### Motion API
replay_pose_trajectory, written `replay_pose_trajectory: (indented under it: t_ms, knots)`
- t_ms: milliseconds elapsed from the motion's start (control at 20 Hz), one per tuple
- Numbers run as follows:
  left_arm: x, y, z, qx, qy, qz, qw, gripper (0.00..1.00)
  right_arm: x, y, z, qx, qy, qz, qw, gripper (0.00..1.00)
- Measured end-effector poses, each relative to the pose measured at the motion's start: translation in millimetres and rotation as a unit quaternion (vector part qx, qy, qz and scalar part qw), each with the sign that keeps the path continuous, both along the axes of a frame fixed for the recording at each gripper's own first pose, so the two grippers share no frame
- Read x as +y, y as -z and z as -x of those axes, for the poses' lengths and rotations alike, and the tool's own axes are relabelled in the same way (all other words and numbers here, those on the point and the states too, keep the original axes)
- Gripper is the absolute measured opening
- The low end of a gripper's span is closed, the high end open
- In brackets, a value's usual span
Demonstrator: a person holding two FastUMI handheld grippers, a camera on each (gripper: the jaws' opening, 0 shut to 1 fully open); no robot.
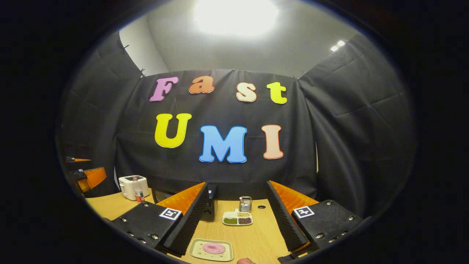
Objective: Open the electric oven with the left hand, put the food in, and close the electric oven.
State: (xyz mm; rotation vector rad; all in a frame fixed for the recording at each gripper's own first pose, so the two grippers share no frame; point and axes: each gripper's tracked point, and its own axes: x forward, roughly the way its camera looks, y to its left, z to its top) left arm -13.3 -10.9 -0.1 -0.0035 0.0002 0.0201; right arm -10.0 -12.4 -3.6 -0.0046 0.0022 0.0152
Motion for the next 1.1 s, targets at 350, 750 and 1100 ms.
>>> replay_pose_trajectory:
  t_ms: [350,750,1100]
  knots:
    - [-24.8,-1.3,-9.5,-0.002,-0.009,0.003,1.0,1.0,-14.8,10.2,2.0,-0.001,-0.021,0.01,1.0,0.95]
    - [-45.2,-9.2,-73.8,-0.013,-0.004,-0.007,1.0,1.0,-27.5,27.0,-6.3,0.007,-0.03,0.009,0.999,0.95]
    - [-46.2,12.4,-177.5,-0.014,0.025,-0.004,1.0,1.0,-31.5,32.3,-30.6,0.015,0.017,0.014,1.0,0.95]
